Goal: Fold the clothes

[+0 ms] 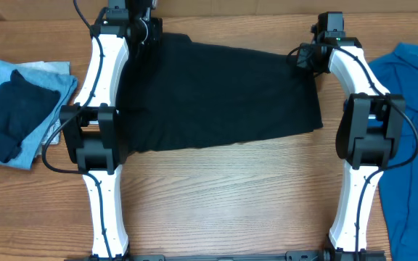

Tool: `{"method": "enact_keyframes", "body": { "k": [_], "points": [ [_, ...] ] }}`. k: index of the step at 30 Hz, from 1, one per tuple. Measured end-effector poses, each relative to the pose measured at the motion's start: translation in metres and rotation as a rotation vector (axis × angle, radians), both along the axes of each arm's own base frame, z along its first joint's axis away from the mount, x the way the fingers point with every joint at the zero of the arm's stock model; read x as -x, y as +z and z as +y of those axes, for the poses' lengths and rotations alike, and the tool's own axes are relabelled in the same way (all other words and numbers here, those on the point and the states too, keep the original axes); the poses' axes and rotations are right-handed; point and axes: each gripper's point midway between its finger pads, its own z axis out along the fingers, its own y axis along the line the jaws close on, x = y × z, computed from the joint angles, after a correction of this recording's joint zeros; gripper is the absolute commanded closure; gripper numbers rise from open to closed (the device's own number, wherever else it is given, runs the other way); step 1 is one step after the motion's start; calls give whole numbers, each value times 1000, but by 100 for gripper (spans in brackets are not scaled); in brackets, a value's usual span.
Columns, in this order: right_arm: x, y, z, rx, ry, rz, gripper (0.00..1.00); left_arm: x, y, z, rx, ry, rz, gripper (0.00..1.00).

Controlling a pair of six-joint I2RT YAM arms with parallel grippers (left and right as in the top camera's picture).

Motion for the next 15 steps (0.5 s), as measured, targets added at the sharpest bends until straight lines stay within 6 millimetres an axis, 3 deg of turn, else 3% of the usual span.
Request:
{"method": "enact_keyframes", "body": {
  "k": [4,9,12,15],
  "points": [
    [3,19,6,-10,58,-13,96,21,-16,1,-6,0,110,96],
    [14,75,24,-60,173,-66,96,50,-32,12,-11,16,256,96],
    [31,81,27,-52,225,-18,96,67,-33,25,-10,39,330,96],
    [46,75,29,-51,262,41,96,78,-19,39,-6,64,351,96]
  ]
}}
